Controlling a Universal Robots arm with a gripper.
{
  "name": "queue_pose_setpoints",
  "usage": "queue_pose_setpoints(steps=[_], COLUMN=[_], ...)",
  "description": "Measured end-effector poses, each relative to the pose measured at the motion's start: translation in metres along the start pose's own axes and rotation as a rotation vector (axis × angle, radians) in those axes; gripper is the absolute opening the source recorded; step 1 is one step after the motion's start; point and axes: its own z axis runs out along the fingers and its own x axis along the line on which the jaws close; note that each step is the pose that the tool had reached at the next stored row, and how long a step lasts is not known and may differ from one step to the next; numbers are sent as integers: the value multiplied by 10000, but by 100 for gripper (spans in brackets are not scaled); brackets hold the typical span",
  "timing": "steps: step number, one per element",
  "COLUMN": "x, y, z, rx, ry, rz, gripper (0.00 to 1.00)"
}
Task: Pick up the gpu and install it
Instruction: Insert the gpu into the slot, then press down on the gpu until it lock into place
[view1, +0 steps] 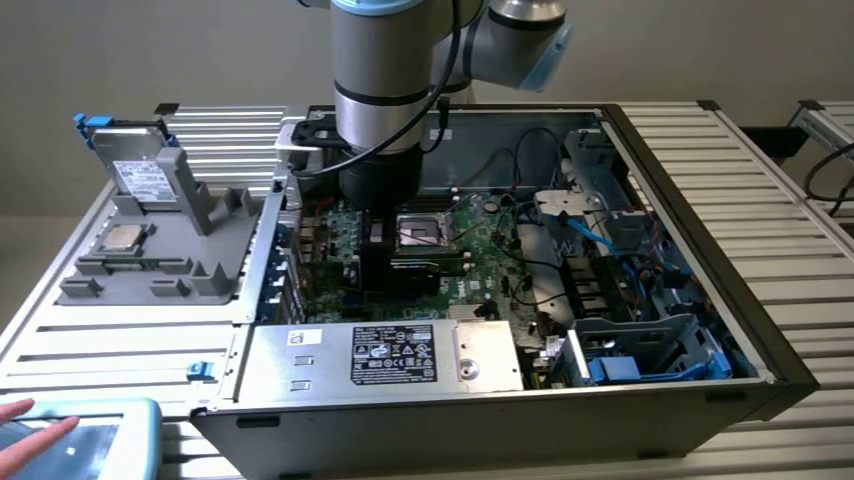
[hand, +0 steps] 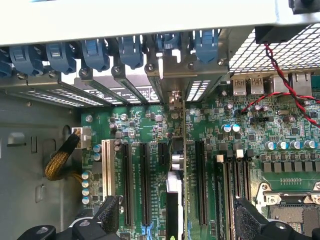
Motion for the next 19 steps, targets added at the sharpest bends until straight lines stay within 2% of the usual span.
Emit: queue_pose_setpoints(steps=[3,4,5,19], x=[0,3,16,49], y=[0,3,13,39], z=[0,-48,-218,-684], rx=[0,-1,0,-1], ry=[0,1,0,1], rz=[0,0,0,0], gripper=[98,98,98,98])
